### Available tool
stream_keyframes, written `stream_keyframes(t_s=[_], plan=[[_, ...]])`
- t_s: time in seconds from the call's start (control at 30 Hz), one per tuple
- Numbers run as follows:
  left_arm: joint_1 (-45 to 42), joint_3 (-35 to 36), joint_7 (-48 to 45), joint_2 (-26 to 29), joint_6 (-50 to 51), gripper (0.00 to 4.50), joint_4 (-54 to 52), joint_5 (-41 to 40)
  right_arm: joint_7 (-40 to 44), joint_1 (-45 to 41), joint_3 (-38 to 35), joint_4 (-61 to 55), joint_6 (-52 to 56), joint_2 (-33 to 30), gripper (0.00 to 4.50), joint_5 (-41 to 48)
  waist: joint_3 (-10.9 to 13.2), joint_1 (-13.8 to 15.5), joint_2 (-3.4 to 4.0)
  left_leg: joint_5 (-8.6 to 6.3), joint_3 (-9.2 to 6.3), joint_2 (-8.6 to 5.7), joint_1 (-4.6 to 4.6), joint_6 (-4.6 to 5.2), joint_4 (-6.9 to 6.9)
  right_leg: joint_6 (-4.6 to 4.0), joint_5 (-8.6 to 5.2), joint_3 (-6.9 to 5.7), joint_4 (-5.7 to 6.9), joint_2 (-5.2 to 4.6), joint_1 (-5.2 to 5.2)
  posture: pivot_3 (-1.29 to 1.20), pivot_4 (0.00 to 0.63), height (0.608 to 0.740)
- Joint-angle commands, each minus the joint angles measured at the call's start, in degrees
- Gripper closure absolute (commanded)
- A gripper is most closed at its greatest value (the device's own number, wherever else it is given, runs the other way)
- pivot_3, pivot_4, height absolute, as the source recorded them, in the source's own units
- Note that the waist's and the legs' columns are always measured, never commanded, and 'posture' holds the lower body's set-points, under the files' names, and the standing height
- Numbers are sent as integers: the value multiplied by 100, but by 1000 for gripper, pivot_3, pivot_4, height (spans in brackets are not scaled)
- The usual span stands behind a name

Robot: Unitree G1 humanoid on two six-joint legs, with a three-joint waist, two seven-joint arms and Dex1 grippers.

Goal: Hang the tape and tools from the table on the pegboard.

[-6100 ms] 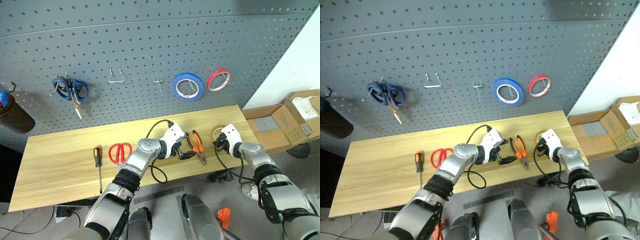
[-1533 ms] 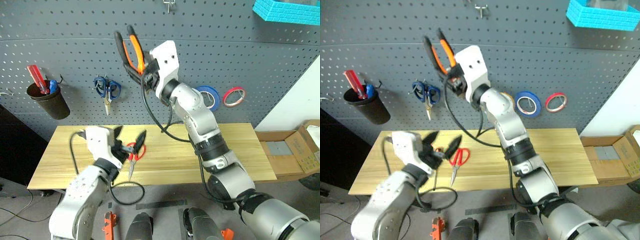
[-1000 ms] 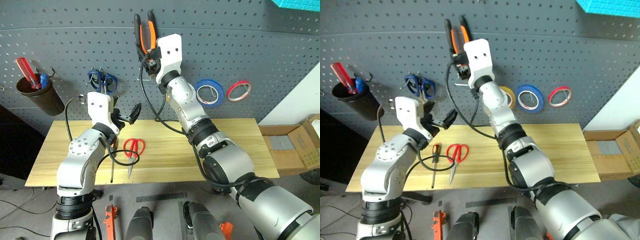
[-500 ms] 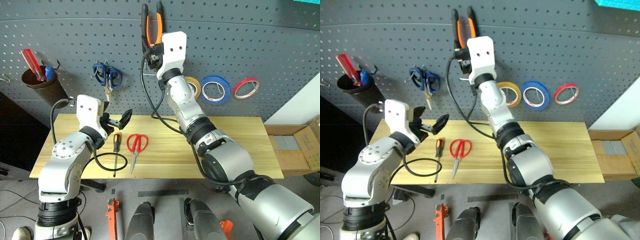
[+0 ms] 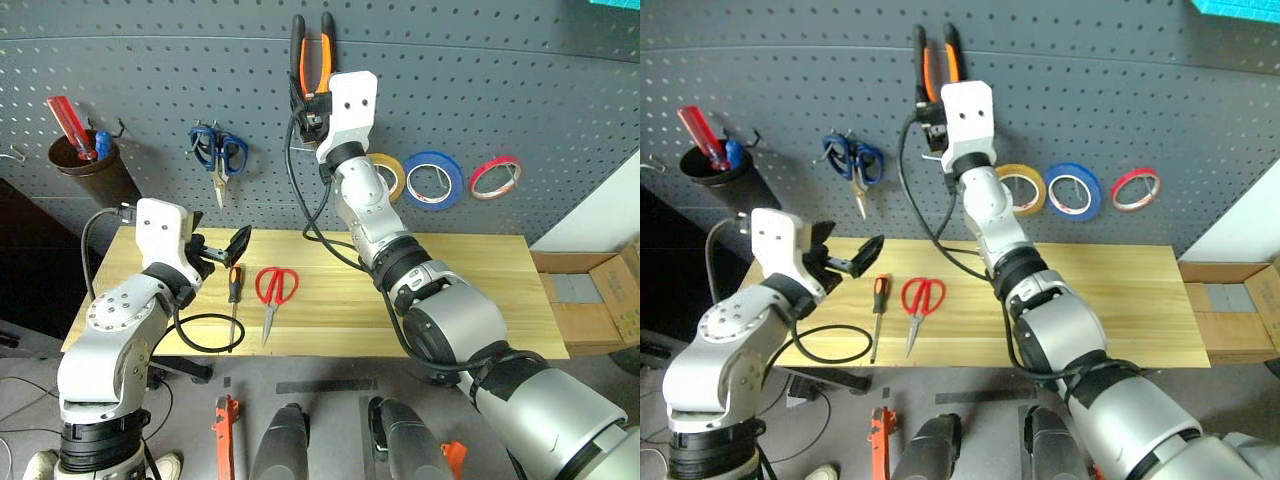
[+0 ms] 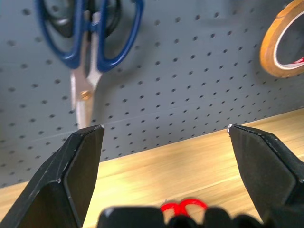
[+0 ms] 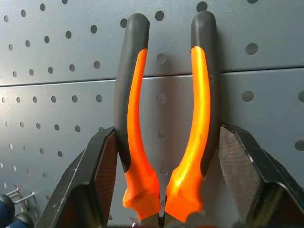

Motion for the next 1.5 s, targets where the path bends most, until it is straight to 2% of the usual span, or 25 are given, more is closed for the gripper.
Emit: stream_keyframes(t_s=[0.03,0.33,0.53,0.63,0.77,1.0,1.07,1.2,1.4,1.5], plan=[[56,235,-7,92,-43,0,-292,-55,-162,255,-163,23,155,1039,1884,225,1,12,1,0,0,0,1,0,0,1,-1,0,0,0,0,205,290,740],[51,211,35,63,-58,0,-305,-23,-252,-122,-348,-54,255,998,1884,547,1,39,2,6,-2,1,0,-1,-1,10,-8,-3,1,0,0,204,279,740],[43,245,42,84,-60,0,-308,-18,-358,-214,-437,-43,462,1232,1884,884,1,57,2,26,-4,1,-2,6,-1,-24,-13,-6,-1,0,2,209,277,740],[83,248,56,73,-68,0,-341,-7,-362,-135,-298,-47,543,1329,1884,867,1,59,2,35,-5,2,-2,19,-1,-26,-10,-10,-1,-1,6,213,276,740],[150,307,79,68,-82,0,-373,-1,-303,107,254,54,657,1274,1884,358,2,51,4,42,-3,2,-1,30,-2,-27,-10,-10,-2,-1,7,211,277,740],[181,293,114,6,-168,0,-347,-13,-14,628,794,-84,599,852,1884,-156,10,41,5,37,2,6,-25,22,-35,-16,7,-14,-7,-4,-24,191,274,740],[141,251,127,-17,-220,0,-275,9,92,669,822,-135,617,763,1166,-201,10,37,5,27,2,7,-23,6,-42,-26,8,-16,-8,-7,-26,184,272,740],[38,138,129,-83,-336,0,-134,54,244,759,866,-245,624,637,26,-251,10,27,5,20,5,7,-24,-8,-44,-25,7,-16,-13,-9,-27,167,263,740],[-196,-75,101,-234,-601,0,208,119,887,1463,940,-981,740,425,26,-124,6,28,0,19,5,4,-25,-8,-44,-22,5,-18,-16,-11,-25,133,231,740],[-253,-193,98,-357,-748,0,346,169,1234,2025,1077,-1776,1059,149,26,-136,0,12,-5,16,6,4,-27,-16,-44,-21,5,-19,-17,-15,-25,116,218,740]])
